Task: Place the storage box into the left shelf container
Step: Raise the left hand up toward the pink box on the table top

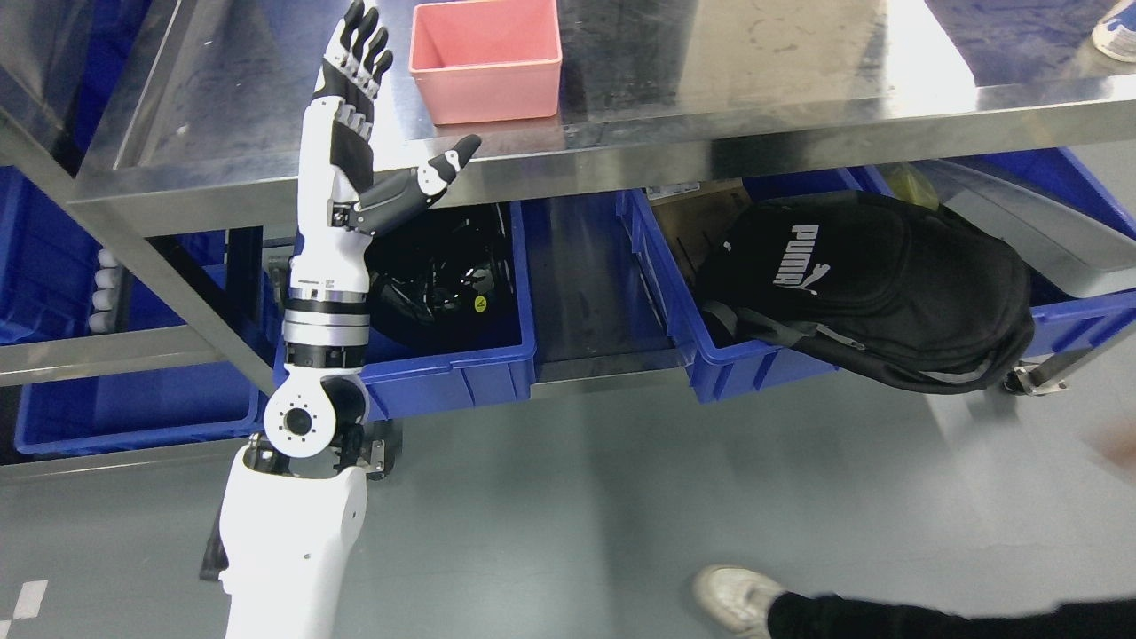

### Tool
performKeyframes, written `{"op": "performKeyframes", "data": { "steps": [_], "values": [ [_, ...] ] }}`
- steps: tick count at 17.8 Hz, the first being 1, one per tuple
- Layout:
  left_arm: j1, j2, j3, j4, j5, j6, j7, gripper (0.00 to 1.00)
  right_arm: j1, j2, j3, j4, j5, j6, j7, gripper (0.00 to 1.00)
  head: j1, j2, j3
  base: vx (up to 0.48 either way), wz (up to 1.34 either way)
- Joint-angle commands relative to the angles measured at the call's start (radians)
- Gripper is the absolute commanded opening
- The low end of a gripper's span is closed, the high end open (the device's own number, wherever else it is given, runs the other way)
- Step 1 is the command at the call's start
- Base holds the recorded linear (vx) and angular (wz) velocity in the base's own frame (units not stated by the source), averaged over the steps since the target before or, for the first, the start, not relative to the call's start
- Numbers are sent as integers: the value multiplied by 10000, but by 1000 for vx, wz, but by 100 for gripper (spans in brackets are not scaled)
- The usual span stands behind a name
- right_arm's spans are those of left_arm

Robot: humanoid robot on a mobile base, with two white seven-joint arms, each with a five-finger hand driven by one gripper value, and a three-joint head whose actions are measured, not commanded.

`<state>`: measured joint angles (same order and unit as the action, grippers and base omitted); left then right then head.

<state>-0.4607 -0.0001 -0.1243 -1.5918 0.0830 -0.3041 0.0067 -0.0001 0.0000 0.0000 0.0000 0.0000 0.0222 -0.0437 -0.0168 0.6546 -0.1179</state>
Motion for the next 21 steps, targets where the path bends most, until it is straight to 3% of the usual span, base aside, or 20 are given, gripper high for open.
{"op": "performKeyframes", "data": {
  "steps": [1, 21],
  "values": [
    [282, 175, 1409, -20, 44, 232, -6, 100, 93, -174, -46, -175, 15, -7, 7, 100, 0, 0, 0, 10, -65],
    [36, 175, 1673, -5, 44, 479, -6, 100, 93, -174, -46, -175, 15, -7, 7, 100, 0, -1, 0, -1, 6]
  ]
}}
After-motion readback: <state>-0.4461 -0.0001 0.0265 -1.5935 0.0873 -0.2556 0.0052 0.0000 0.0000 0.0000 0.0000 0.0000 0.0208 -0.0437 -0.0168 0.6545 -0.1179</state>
